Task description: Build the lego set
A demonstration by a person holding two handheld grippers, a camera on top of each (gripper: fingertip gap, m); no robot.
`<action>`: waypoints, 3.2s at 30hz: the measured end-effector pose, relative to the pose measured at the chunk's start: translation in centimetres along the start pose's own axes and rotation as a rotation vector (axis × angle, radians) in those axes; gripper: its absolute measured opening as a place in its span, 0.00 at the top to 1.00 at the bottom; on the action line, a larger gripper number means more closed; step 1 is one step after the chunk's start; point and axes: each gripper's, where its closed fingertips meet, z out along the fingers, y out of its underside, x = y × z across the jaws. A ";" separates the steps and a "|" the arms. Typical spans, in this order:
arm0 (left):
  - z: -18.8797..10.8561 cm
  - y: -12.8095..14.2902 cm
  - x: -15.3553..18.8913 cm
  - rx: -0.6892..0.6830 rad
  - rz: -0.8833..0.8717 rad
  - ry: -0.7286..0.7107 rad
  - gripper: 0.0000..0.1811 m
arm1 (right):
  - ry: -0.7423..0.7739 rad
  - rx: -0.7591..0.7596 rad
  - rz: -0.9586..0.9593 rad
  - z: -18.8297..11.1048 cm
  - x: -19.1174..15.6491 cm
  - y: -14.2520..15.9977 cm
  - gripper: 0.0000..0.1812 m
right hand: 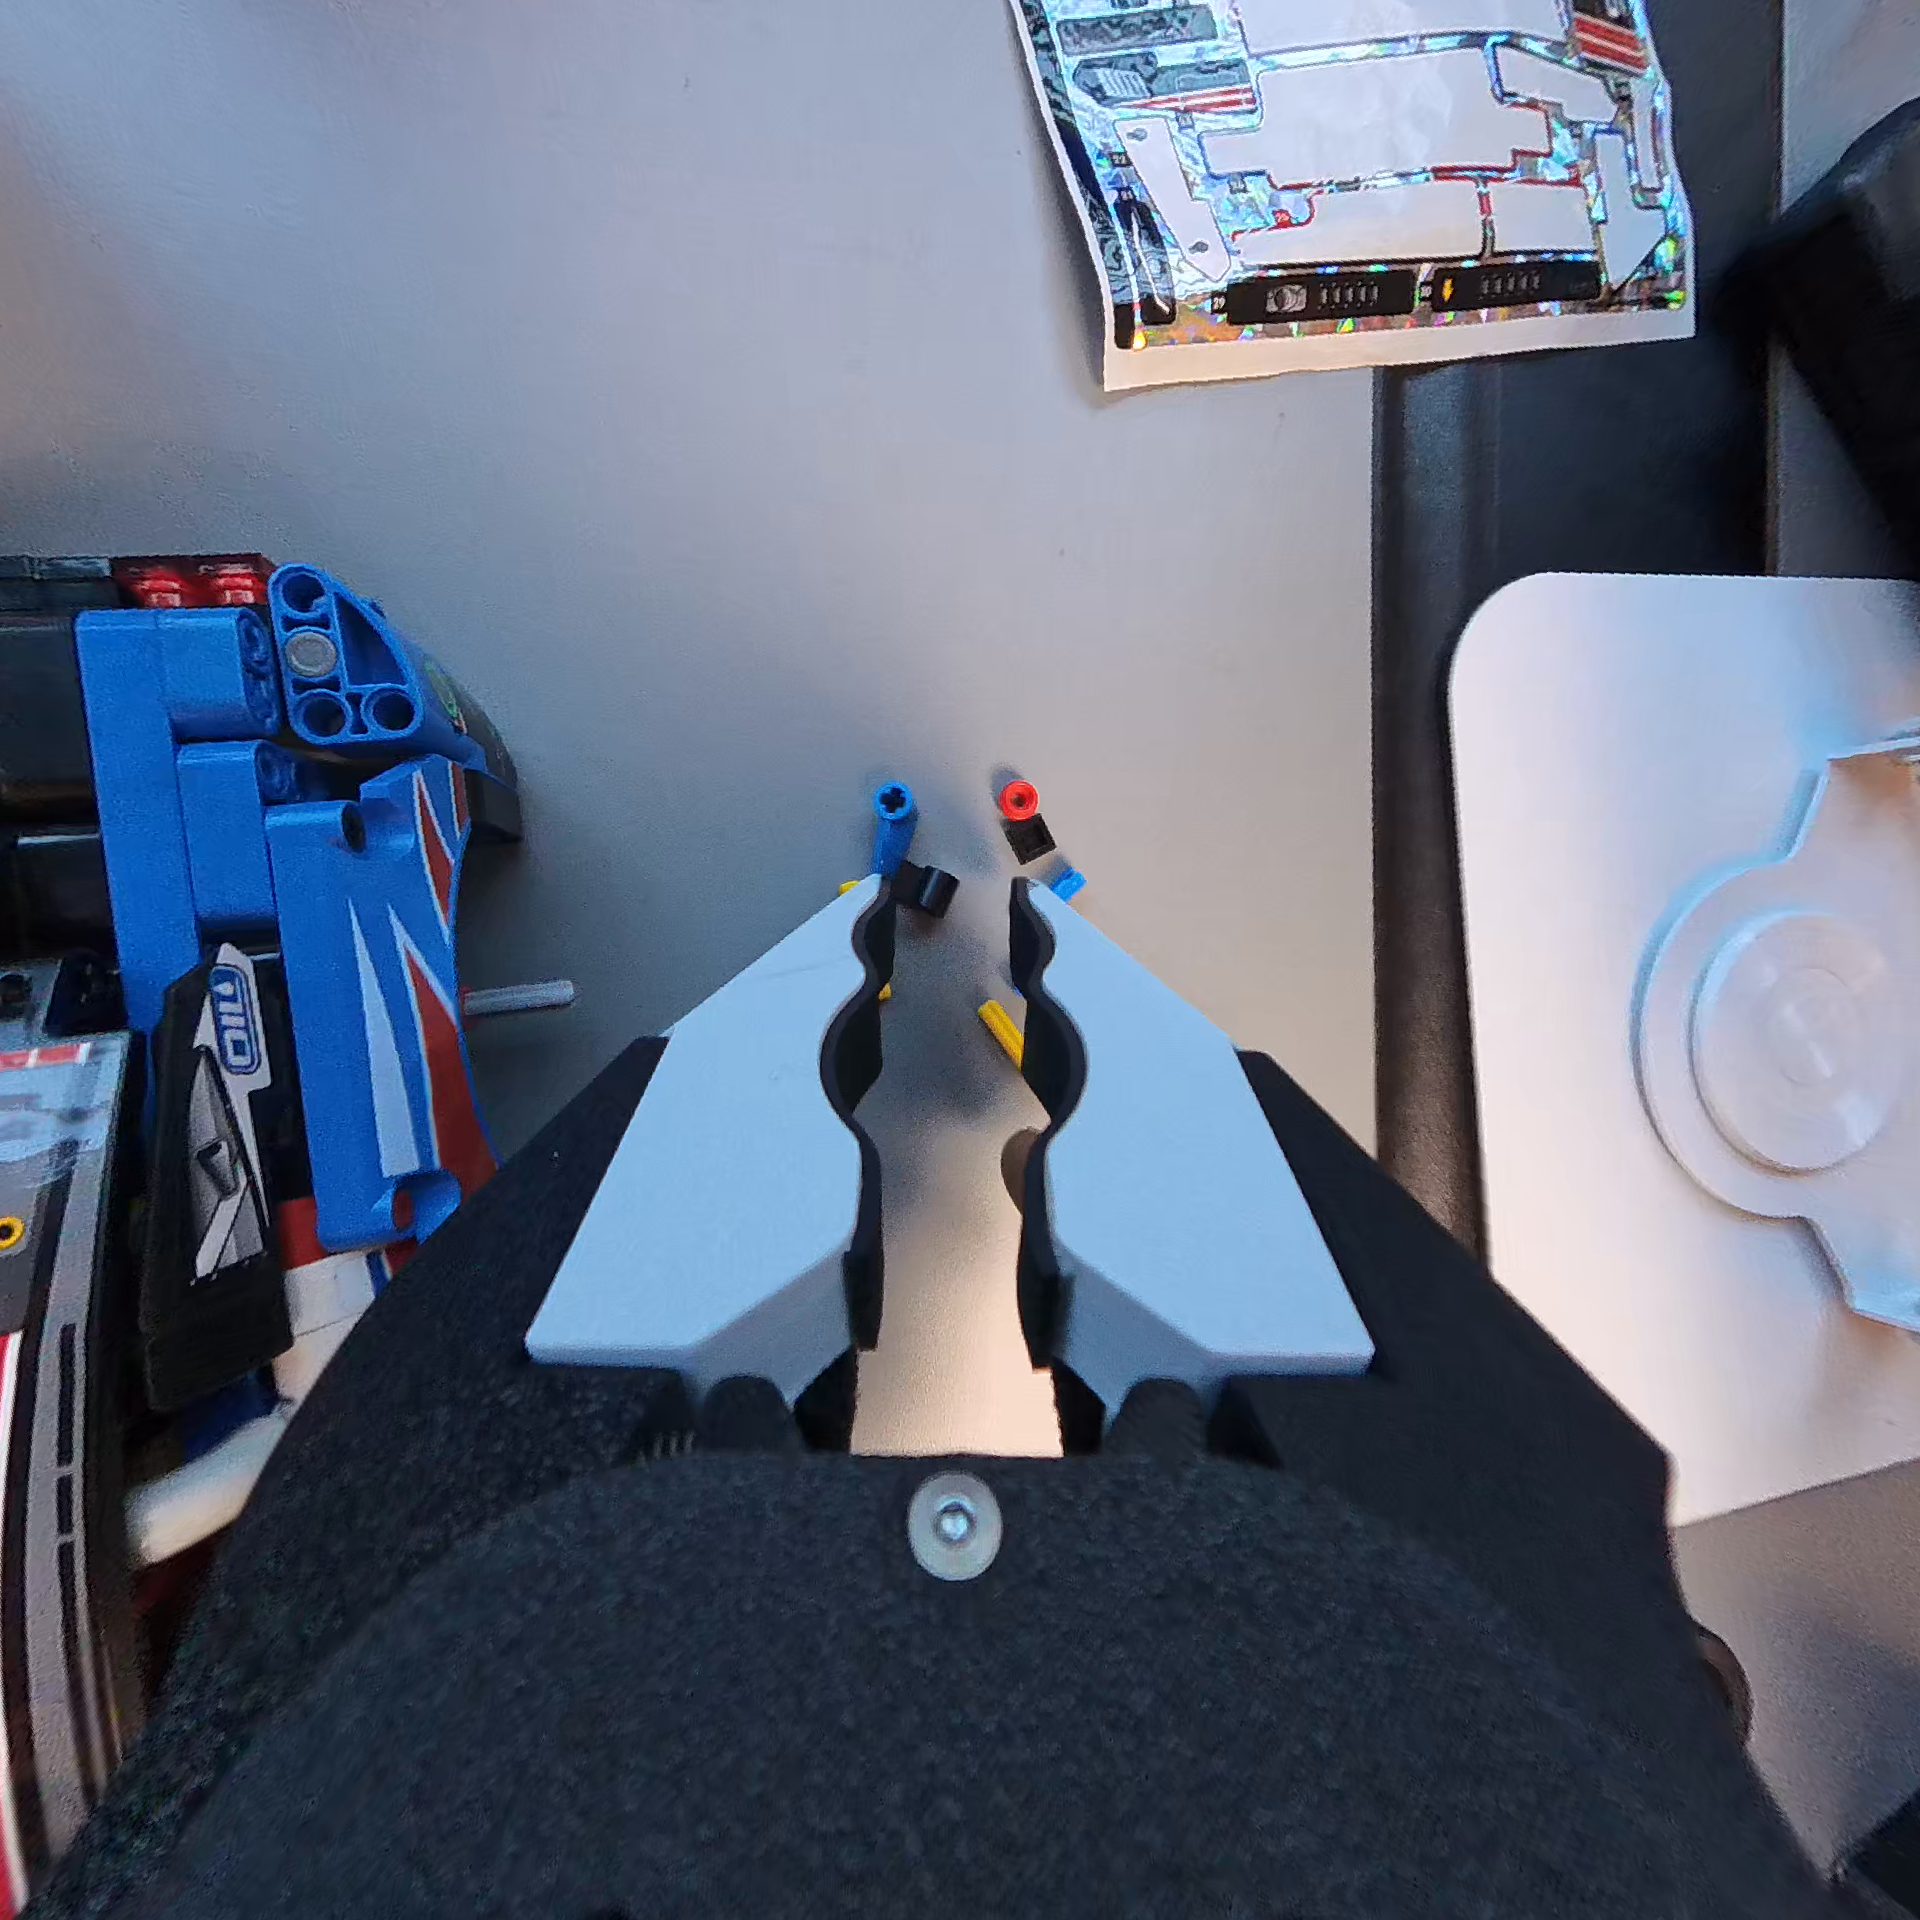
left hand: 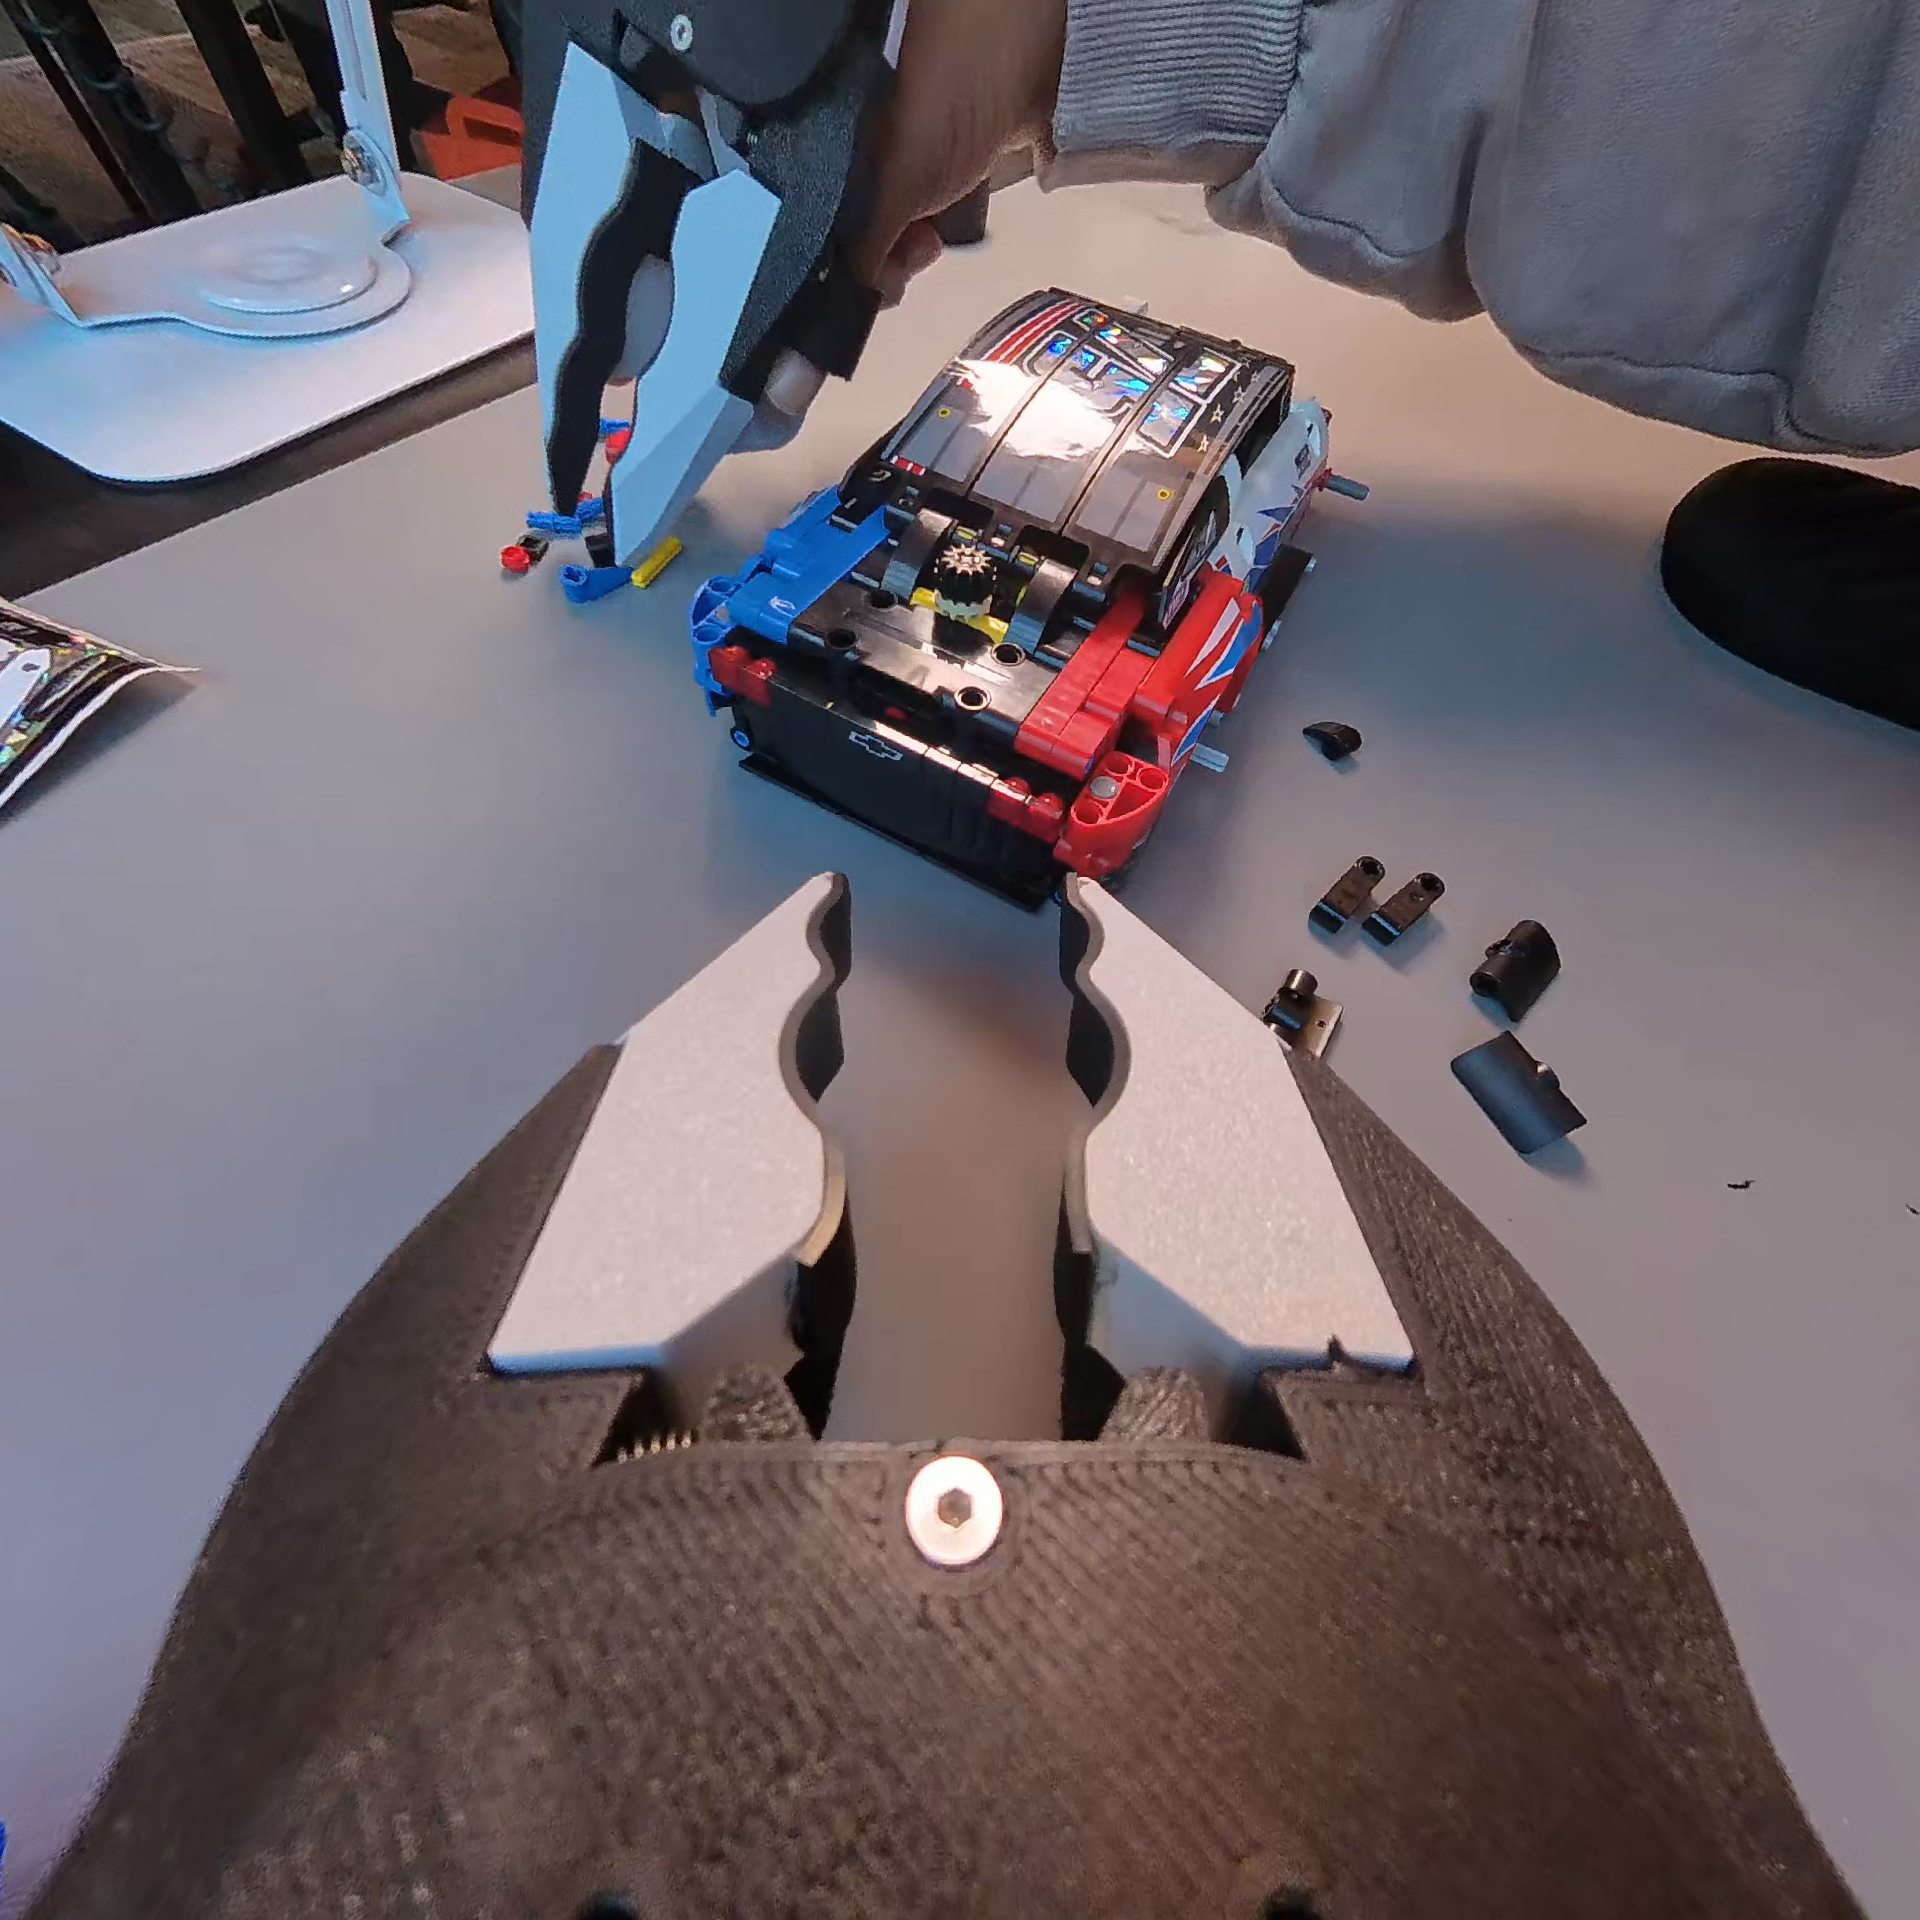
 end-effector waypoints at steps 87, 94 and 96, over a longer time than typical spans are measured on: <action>-3.1 -4.5 -1.9 0.310 0.004 -0.126 0.79 | 0.618 0.787 0.561 -20.4 -12.2 7.3 0.86; -2.9 -4.4 -2.0 0.303 0.005 -0.126 0.80 | 0.591 0.731 0.543 -20.1 -10.7 6.9 0.93; -2.9 -4.5 -1.7 0.305 0.010 -0.124 0.81 | 0.607 0.679 0.513 -20.4 -8.5 6.6 0.94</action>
